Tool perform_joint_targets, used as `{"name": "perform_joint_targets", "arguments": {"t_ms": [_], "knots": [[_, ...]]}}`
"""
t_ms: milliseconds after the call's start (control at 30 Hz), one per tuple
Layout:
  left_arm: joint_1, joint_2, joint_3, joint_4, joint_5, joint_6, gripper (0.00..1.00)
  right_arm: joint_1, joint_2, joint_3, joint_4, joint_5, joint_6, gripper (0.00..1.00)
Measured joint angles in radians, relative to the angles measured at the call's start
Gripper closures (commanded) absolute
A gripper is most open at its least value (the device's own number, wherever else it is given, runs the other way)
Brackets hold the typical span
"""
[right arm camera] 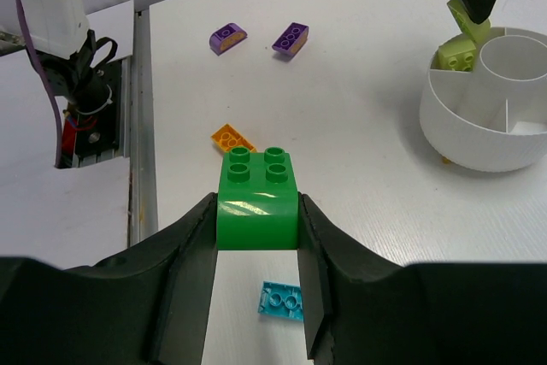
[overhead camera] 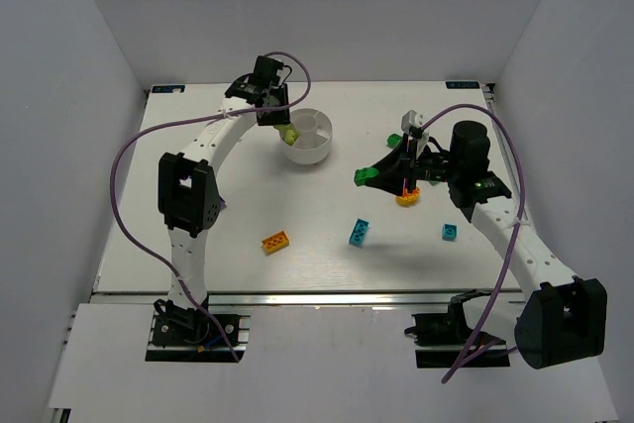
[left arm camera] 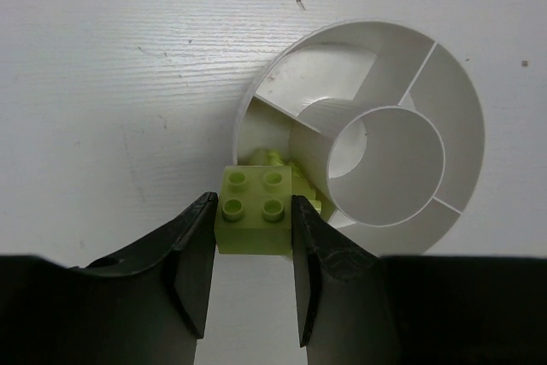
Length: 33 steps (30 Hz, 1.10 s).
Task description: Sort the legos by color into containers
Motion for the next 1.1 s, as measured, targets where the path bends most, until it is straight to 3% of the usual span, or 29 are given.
{"name": "perform_joint_targets", "arguments": {"t_ms": [567,700,867,900,1100], "knots": [[0.002,0.025,0.051,-0.028,0.041,0.001,1.0,-0.006,0.0,-0.013,0.003,-0.011,0.0,1.0],[0.002,0.045,0.061,-0.033,0.043,0.002,0.78,-0.006,0.0,-0.013,0.003,-0.012,0.0,1.0],[0.002,0.066,0.061,-0.044,0.044,0.003,0.61,-0.008,0.0,-0.013,0.004,-0.02,0.001,1.0],[0.002,0.068,0.061,-0.044,0.044,0.003,0.53,-0.008,0.0,-0.013,0.004,-0.023,0.001,1.0],[0.002,0.069,0.061,-0.046,0.043,0.007,0.34,-0.011,0.0,-0.013,0.006,-0.026,0.002,1.0]]}}
